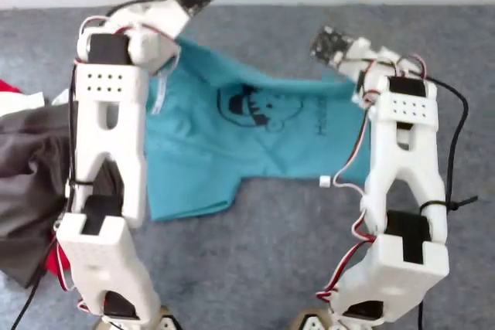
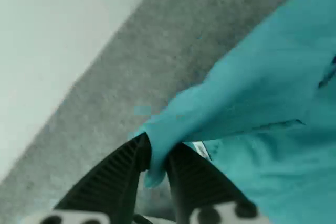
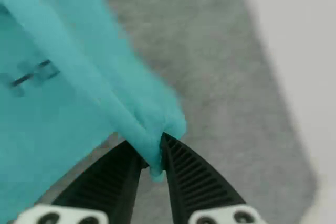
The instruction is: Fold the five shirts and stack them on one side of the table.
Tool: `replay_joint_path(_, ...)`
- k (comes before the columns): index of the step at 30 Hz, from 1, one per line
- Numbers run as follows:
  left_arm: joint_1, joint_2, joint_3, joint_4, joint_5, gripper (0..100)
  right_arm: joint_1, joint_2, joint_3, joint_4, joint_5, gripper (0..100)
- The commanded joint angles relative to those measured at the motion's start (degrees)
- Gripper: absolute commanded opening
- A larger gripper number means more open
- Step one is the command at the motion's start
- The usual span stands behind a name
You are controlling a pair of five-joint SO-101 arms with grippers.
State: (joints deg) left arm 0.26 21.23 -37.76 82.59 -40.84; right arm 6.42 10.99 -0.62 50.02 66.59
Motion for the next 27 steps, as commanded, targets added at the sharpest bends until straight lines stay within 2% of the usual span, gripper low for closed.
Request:
replay_joint_path(1, -0.4, -4.0, -2.9, 10.5, 0.2, 2, 0.1, -5.4, -1.9, 8.0, -3.8, 0.8)
replay_joint_path(4, 0.2, -4.0, -2.6, 18.3, 0.2, 2, 0.1, -5.1, -1.9, 14.4, -5.6, 0.8)
replay_joint_path(9, -2.0, -6.9, 4.5, 18.0, 1.8, 2, 0.1, -4.8, -1.8, 23.7, -7.7, 0.9)
replay_joint_path(19, -2.1, -18.6, 32.7, 17.8, 1.6, 2, 1.0, -4.4, -1.8, 32.7, -7.8, 0.9)
replay_joint_path(27, -2.2, -19.1, 40.3, 17.8, 1.8, 2, 1.1, 0.6, -1.8, 35.0, -7.9, 0.9)
